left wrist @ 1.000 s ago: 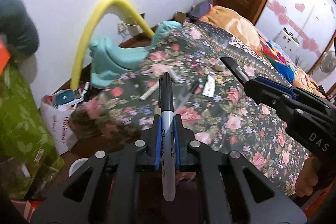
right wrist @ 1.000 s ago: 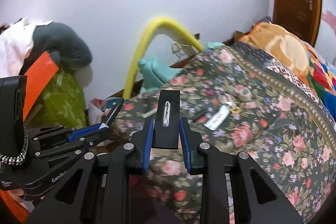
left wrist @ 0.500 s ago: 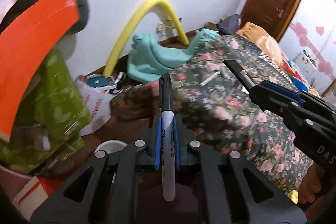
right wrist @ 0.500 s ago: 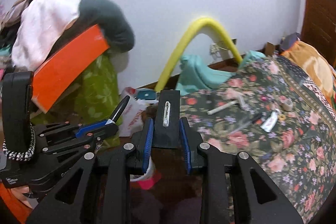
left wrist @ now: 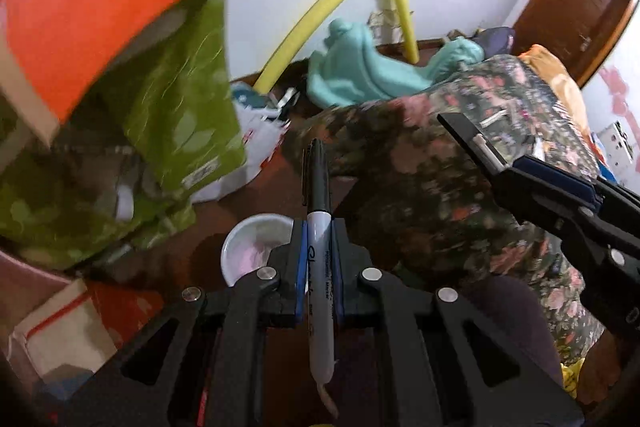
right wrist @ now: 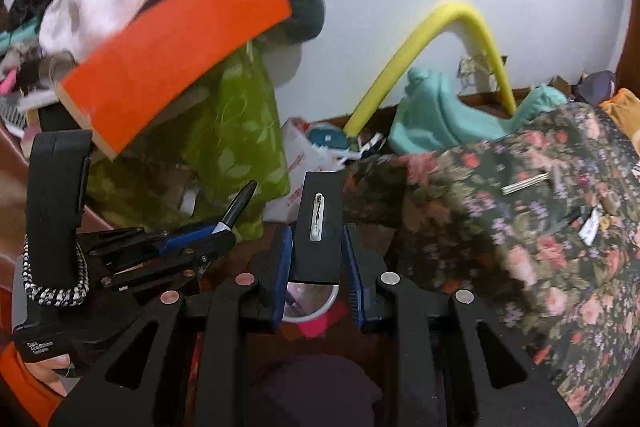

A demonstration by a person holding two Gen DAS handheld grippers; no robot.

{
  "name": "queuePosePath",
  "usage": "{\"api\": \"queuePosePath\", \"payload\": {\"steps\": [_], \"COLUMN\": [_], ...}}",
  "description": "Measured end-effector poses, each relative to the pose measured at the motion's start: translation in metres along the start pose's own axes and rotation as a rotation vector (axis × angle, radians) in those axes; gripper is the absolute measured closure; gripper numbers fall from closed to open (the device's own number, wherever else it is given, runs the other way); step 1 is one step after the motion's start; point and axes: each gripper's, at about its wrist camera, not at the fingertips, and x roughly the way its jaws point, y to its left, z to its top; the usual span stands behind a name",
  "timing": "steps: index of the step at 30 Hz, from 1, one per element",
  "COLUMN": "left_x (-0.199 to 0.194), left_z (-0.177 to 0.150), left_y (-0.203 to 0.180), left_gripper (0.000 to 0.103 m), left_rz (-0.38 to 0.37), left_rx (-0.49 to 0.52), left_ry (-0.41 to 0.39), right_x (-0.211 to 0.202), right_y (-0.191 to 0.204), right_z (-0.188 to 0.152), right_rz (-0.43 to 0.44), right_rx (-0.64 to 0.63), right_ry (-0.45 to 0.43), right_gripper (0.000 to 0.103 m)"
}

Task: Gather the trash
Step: 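Carry the marker and black item with both grippers over the white bin, then open both grippers to drop the marker and black item into the bin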

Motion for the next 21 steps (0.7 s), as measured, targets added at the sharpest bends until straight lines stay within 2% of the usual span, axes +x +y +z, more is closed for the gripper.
{"api": "queuePosePath", "payload": {"steps": [7, 12, 21], "left_x": [0.038, 0.071, 0.113], "left_z": [-0.013, -0.022, -0.024], "left_y": [0.04, 0.053, 0.069], "left_gripper": [0.093, 0.093, 0.093], "left_rz": [-0.011, 0.012, 0.018], "left_rx": [-0.056, -0.06, -0.088], "left_ry": [0.096, 0.179, 0.281], "right_x": [0.051, 0.084, 0.137], "right_y": [0.021, 0.025, 0.023], "right_z": [-0.003, -0.005, -0.003], "right_rz": [0.018, 0.037, 0.072], "right_rx": [-0.025, -0.017, 0.014], "right_ry": [0.112, 0.189, 0.314], "right_gripper": [0.08, 0.08, 0.079]}}
